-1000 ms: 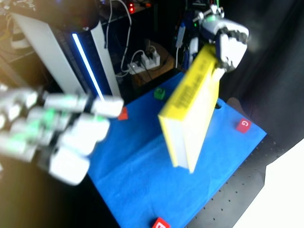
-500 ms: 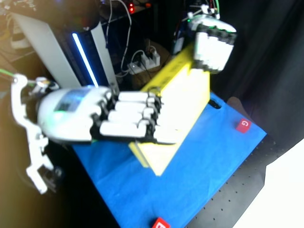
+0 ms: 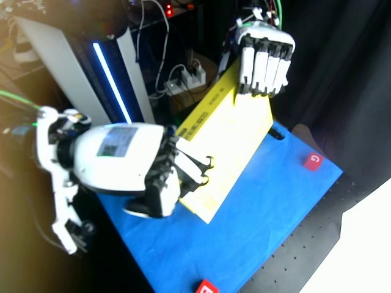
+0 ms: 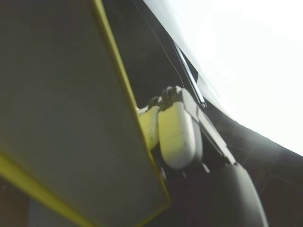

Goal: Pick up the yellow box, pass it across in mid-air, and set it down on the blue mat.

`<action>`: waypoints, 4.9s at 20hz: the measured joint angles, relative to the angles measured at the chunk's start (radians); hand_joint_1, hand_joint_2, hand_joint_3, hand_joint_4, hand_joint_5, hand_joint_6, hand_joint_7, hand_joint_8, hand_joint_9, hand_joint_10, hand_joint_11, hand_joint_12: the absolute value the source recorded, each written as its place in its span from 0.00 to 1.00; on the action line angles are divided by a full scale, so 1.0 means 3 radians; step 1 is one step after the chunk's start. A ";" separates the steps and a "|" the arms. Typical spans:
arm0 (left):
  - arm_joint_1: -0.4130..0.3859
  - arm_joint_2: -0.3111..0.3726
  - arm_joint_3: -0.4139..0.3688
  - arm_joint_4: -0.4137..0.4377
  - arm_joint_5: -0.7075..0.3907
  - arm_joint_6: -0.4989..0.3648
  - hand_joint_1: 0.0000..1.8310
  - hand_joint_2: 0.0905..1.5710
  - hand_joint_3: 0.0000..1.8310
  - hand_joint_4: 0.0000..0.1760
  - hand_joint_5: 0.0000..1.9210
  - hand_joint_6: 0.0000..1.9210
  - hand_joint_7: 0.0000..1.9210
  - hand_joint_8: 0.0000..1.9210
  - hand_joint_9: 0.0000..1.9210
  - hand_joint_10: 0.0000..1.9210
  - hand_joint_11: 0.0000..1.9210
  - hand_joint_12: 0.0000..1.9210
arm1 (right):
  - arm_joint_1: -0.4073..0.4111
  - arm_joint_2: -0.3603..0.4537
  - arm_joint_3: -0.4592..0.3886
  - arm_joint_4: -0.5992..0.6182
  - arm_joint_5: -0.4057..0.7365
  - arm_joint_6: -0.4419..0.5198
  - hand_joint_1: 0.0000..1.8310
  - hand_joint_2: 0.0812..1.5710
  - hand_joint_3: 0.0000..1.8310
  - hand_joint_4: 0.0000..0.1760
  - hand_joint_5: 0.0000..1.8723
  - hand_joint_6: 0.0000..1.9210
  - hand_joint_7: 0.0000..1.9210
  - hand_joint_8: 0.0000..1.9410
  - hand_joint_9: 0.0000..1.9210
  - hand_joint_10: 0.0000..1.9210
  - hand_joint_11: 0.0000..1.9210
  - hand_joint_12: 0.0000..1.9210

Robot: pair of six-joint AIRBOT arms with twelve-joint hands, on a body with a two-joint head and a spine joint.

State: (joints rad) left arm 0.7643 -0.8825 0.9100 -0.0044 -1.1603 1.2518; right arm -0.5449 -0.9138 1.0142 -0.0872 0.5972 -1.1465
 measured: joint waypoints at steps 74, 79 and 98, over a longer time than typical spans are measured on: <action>0.1088 0.0430 -0.0291 -0.1460 -0.1208 -0.0144 0.29 0.84 0.00 0.90 0.00 0.00 0.00 0.00 0.00 0.00 0.00 0.00 | -0.0688 0.0509 -0.0005 0.1286 0.0209 -0.0065 0.15 0.72 0.00 0.94 0.00 0.00 0.00 0.00 0.00 0.00 0.00 0.51; 0.1095 0.0430 -0.0291 -0.1471 -0.1209 -0.0144 0.30 0.84 0.00 0.66 0.00 0.00 0.00 0.00 0.00 0.00 0.00 0.00 | -0.0688 0.0708 -0.0154 0.1228 0.0472 -0.0065 0.12 0.73 0.00 0.80 0.00 0.00 0.00 0.00 0.00 0.00 0.00 0.26; 0.1251 0.0506 -0.0341 -0.1409 -0.1467 -0.0144 0.29 0.84 0.00 0.97 0.00 0.00 0.00 0.00 0.00 0.00 0.00 0.00 | -0.0740 0.1086 -0.0675 0.0772 0.1436 -0.0069 0.16 0.75 0.00 0.56 0.00 0.00 0.00 0.00 0.00 0.00 0.00 0.10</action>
